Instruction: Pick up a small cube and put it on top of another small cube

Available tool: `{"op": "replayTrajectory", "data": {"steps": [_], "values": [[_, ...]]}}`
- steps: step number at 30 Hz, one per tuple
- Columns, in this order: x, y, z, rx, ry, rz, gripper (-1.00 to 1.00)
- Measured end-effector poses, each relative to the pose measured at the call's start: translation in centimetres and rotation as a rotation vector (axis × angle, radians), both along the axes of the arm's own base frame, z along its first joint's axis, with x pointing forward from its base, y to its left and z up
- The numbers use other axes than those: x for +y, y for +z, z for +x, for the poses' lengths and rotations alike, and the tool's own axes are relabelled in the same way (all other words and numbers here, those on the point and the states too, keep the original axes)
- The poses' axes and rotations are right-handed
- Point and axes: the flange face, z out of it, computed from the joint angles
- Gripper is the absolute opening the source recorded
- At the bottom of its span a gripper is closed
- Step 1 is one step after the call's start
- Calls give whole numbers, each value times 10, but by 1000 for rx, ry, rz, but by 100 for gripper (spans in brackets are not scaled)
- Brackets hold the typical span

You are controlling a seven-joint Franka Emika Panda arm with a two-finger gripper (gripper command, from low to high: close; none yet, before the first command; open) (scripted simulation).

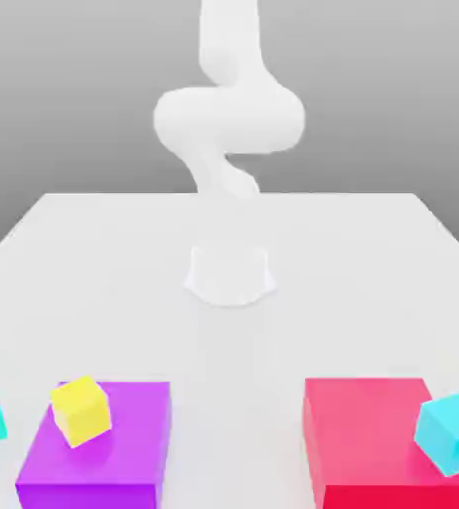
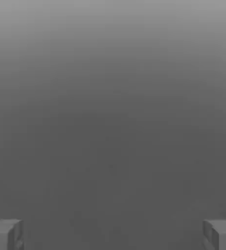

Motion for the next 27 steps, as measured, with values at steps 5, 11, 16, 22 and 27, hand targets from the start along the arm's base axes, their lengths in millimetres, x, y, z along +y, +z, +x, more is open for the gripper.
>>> {"op": "replayTrajectory", "data": {"steps": [5,11,16,22,27], "values": [[41,-60,47,94,276,-99,0],[101,-139,83,182,599,-219,0],[155,-209,94,242,870,-325,0],[221,-296,85,299,1206,-459,0],[266,-369,63,337,1482,-579,0]]}}
